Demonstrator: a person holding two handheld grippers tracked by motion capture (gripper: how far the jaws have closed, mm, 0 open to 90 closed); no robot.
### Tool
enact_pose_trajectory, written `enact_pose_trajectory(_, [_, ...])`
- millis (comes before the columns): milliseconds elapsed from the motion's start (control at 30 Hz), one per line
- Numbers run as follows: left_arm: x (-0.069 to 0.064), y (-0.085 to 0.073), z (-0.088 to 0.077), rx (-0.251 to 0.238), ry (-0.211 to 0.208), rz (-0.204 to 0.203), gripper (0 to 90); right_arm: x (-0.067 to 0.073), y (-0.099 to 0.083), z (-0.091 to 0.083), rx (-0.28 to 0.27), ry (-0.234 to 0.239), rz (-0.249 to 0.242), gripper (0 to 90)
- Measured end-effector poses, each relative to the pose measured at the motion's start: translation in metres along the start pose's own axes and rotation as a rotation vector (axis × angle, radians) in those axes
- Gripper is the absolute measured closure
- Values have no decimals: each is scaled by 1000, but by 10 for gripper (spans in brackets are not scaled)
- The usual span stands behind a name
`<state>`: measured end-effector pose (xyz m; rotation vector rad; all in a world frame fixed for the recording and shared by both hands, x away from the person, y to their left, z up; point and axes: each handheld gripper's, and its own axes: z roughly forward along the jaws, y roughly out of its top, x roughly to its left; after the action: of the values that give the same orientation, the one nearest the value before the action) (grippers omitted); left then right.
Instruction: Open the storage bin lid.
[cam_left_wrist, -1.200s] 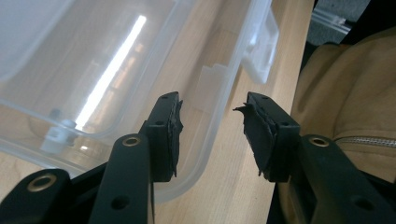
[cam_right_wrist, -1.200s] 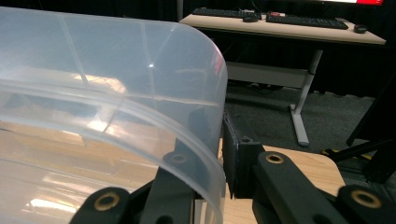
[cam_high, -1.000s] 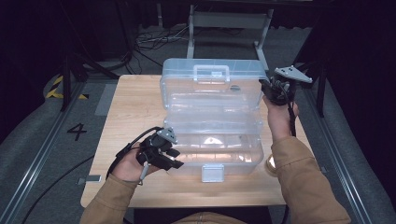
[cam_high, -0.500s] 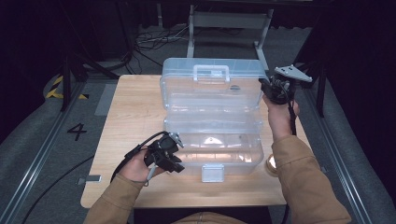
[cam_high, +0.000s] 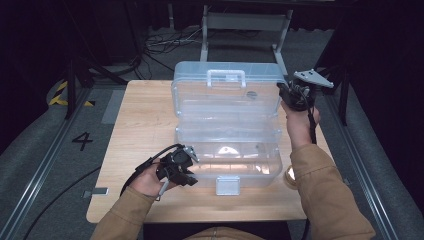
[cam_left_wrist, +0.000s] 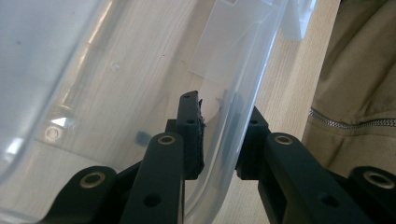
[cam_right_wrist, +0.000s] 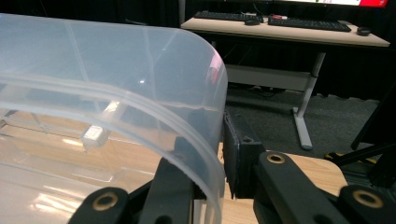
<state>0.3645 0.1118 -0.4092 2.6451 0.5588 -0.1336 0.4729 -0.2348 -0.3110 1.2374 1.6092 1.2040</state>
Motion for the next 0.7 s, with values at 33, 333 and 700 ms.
enact_pose_trajectory(33, [0, 0, 0, -1, 0, -1, 762, 0, 0, 0, -2, -4, 0, 812])
enact_pose_trajectory(333, [0, -4, 0, -15, 1, -43, 751, 1, -1, 6, -17, -26, 11, 824])
enact_pose_trajectory(700, [0, -5, 0, -15, 0, -41, 749, -2, 4, 20, 15, -28, 15, 827])
